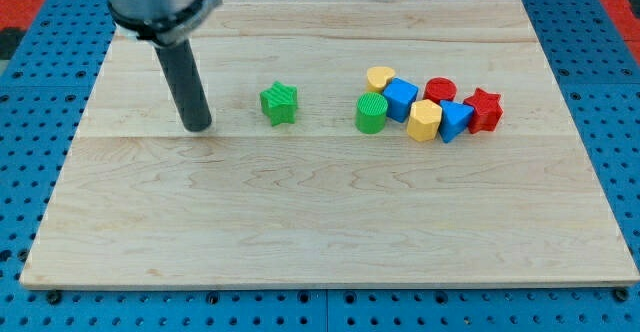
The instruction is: Push the green star into the group of blocks
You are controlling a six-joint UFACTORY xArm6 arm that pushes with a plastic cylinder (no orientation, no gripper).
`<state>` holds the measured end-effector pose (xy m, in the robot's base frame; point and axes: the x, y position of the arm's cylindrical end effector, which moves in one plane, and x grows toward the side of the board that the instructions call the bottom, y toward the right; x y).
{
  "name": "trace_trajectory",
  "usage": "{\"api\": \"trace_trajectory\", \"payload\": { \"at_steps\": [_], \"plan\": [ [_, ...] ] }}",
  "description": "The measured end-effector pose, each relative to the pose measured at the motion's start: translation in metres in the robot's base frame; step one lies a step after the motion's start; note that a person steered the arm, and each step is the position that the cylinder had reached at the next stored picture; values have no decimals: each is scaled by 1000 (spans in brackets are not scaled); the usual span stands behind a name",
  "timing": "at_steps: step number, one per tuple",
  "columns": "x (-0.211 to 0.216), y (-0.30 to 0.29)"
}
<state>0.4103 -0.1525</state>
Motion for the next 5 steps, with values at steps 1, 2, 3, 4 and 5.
{"api": "trace_trajectory", "payload": {
  "at_steps": [1,2,3,4,5],
  "plan": [
    [-17,65],
    [-21,195],
    [-22,243],
    [-26,195],
    [-98,169]
  ]
}}
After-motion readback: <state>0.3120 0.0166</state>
